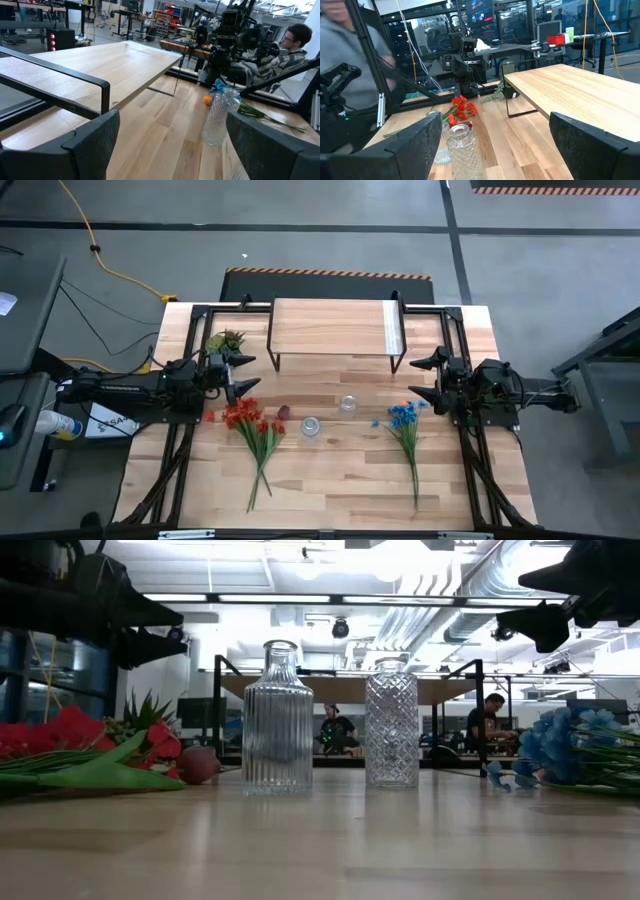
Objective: Pick and place flowers into a vace then onto a shelf
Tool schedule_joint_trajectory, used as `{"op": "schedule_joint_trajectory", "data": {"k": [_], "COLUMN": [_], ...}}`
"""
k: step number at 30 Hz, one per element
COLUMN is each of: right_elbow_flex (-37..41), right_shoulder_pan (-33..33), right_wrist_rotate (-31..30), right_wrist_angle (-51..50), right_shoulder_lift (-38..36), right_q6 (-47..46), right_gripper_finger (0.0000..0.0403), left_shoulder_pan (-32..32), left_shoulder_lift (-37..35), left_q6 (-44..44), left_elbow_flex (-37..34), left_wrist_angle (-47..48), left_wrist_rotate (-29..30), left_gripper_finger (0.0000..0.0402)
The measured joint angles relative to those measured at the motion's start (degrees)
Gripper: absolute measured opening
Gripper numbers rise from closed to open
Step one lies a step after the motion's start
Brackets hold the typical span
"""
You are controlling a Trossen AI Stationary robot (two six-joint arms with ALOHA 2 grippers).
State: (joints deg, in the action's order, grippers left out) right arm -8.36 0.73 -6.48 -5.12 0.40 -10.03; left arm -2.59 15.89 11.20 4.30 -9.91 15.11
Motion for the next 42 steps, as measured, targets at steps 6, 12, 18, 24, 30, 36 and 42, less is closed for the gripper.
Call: {"op": "schedule_joint_trajectory", "data": {"k": [6,12,18,24,30,36,42], "right_elbow_flex": [0.0,0.0,0.0,0.0,0.0,0.0,0.0], "right_shoulder_pan": [0.0,0.0,0.0,0.0,0.0,0.0,0.0], "right_wrist_rotate": [0.0,0.0,0.0,0.0,0.0,0.0,0.0], "right_wrist_angle": [0.0,0.0,0.0,0.0,0.0,0.0,0.0], "right_shoulder_lift": [0.0,0.0,0.0,0.0,0.0,0.0,0.0], "right_q6": [0.0,0.0,0.0,0.0,0.0,0.0,0.0], "right_gripper_finger": [0.0358,0.0358,0.0358,0.0358,0.0358,0.0358,0.0358], "left_shoulder_pan": [0.0,0.0,0.0,0.0,0.0,0.0,0.0], "left_shoulder_lift": [0.0,0.0,0.0,0.0,0.0,0.0,0.0], "left_q6": [0.0,0.0,0.0,0.0,0.0,0.0,3.4], "left_elbow_flex": [0.0,0.0,0.0,0.0,0.0,0.0,0.0], "left_wrist_angle": [0.0,0.0,0.0,0.0,0.0,-0.1,-1.0], "left_wrist_rotate": [0.0,0.0,0.0,0.0,0.0,0.0,-0.1], "left_gripper_finger": [0.0399,0.0399,0.0399,0.0399,0.0399,0.0399,0.0399]}}
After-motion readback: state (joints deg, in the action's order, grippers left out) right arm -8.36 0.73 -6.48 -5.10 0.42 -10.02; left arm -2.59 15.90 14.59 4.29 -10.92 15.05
